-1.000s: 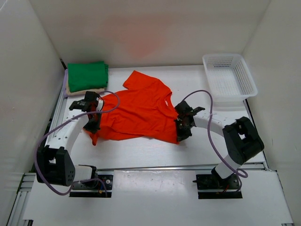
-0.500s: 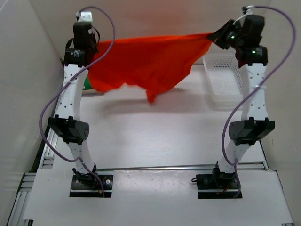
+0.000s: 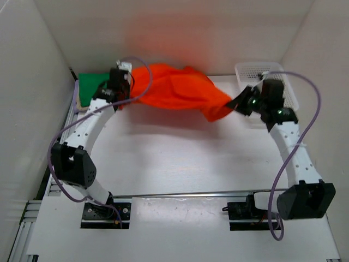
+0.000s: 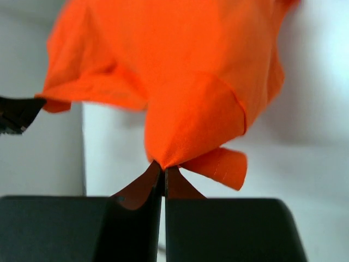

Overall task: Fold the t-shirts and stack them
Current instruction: Flatten out the tshirt

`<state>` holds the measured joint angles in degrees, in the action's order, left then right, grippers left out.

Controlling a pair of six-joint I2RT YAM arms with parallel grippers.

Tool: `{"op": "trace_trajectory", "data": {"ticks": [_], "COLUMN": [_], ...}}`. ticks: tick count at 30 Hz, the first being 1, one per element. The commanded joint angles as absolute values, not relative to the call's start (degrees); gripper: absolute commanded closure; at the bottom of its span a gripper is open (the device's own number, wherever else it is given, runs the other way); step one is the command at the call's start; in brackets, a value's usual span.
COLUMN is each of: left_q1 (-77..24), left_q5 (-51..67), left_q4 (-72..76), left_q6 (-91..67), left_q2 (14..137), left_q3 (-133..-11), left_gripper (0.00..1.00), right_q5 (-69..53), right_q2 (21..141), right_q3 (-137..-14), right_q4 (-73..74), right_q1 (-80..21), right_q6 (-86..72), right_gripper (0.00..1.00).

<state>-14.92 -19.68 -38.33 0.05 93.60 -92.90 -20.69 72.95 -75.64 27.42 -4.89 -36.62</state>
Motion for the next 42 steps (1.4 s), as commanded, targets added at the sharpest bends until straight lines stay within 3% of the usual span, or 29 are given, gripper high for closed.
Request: {"op": "trace_trajectory", "data": {"ticks": [1,3,4,6,8,15,21,24,35,38,42], "left_q1": [-17.57,-18.11,-18.71,-18.2,-17.14,-14.59,-8.98,-4.14,5.0,5.01,5.01], "left_q5": [-15.74,-15.04,-14.33,-11.71,-8.37,-5.44,-10.02,-6.51,15.89,16.52,16.52], "left_q4": [-40.17,-40.78,-42.35,-48.56,-53.06,-53.09,-46.05,-49.12,-60.02,-61.35,-60.73], "left_q6": [0.0,0.0,0.0,0.0,0.0,0.0,0.0,0.0,0.0,0.0,0.0], "left_q2": [84.57,80.1,79.02,77.61,76.99,78.66,84.45,91.92,104.84,105.38,106.43], "left_q3": [-75.81,-67.98,-62.02,-58.11,-55.64,-55.02,-62.91,-68.7,-76.9,-77.43,-75.15], "left_gripper": [0.82,0.73,0.46,0.27,0.21,0.21,0.26,0.33,0.34,0.34,0.48], "right_q5": [-19.86,-19.25,-18.46,-17.75,-17.75,-15.64,-15.64,-14.6,-12.92,-12.92,-12.39], "right_q2": [64.89,63.03,62.41,62.4,62.4,62.93,63.54,63.54,62.93,62.93,62.93], "right_q3": [-60.98,-54.35,-51.53,-45.72,-43.34,-40.87,-41.48,-41.48,-40.43,-39.81,-39.29], "right_q4": [26.98,26.28,25.76,25.14,24.09,24.08,25.4,25.4,27.07,27.07,27.07], "right_q1": [-10.52,-12.65,-14.66,-16.51,-17.92,-17.93,-17.93,-17.93,-17.93,-17.93,-17.93], "right_q6": [-35.77,-37.26,-37.87,-39.1,-39.72,-39.11,-37.97,-37.97,-36.3,-36.3,-36.3], "right_gripper": [1.0,1.0,1.0,1.0,1.0,1.0,1.0,1.0,1.0,1.0,1.0]}}
